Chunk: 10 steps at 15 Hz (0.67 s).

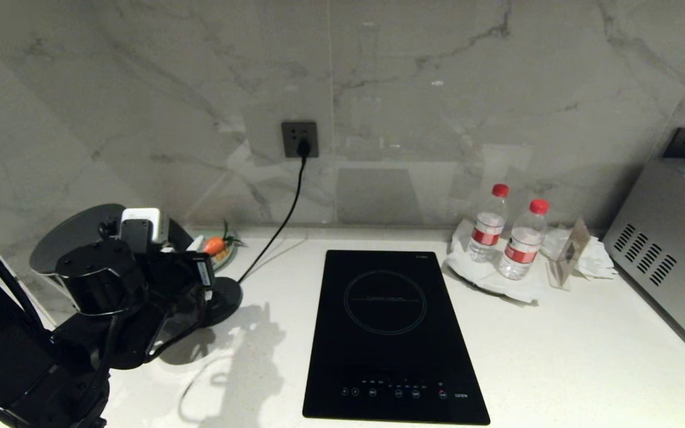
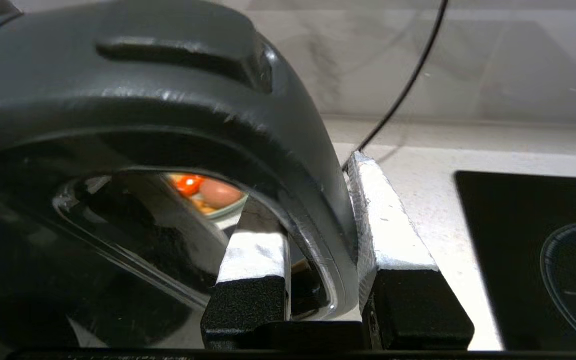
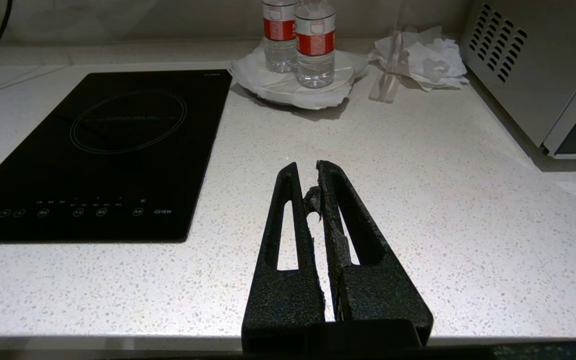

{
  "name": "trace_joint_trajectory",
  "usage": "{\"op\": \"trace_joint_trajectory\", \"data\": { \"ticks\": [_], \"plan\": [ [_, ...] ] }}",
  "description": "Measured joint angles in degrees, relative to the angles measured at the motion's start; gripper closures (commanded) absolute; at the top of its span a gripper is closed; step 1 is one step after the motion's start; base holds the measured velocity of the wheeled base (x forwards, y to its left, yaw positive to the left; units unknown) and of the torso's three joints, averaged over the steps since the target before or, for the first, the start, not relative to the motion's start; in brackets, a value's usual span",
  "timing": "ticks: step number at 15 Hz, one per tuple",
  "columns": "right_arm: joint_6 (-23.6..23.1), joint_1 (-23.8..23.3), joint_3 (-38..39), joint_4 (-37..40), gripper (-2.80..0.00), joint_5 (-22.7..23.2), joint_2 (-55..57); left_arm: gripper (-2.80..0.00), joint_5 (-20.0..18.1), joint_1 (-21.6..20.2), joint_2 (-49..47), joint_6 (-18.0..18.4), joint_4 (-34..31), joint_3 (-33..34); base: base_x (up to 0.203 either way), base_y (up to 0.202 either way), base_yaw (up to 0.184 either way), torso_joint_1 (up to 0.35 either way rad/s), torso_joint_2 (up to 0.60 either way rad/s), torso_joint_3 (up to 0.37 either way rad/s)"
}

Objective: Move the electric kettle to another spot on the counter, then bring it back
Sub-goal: Place it on the power base

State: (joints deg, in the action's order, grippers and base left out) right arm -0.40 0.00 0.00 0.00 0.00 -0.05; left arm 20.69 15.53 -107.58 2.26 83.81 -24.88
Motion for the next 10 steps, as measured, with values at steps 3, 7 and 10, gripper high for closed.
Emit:
{"op": "trace_joint_trajectory", "data": {
  "ticks": [3,7,10],
  "plan": [
    [0.0,0.0,0.0,0.0,0.0,0.0,0.0,0.0,-0.1,0.6,0.0,0.0,0.0,0.2,0.033,0.0,-0.001,-0.006,0.0,0.003],
    [0.0,0.0,0.0,0.0,0.0,0.0,0.0,0.0,0.1,1.0,0.0,0.0,0.0,0.1,0.192,0.0,0.003,0.004,0.0,0.005],
    [0.0,0.0,0.0,0.0,0.0,0.0,0.0,0.0,-0.2,1.2,-0.1,0.0,0.2,0.0,0.087,0.0,0.002,0.006,0.0,0.001]
  ]
}}
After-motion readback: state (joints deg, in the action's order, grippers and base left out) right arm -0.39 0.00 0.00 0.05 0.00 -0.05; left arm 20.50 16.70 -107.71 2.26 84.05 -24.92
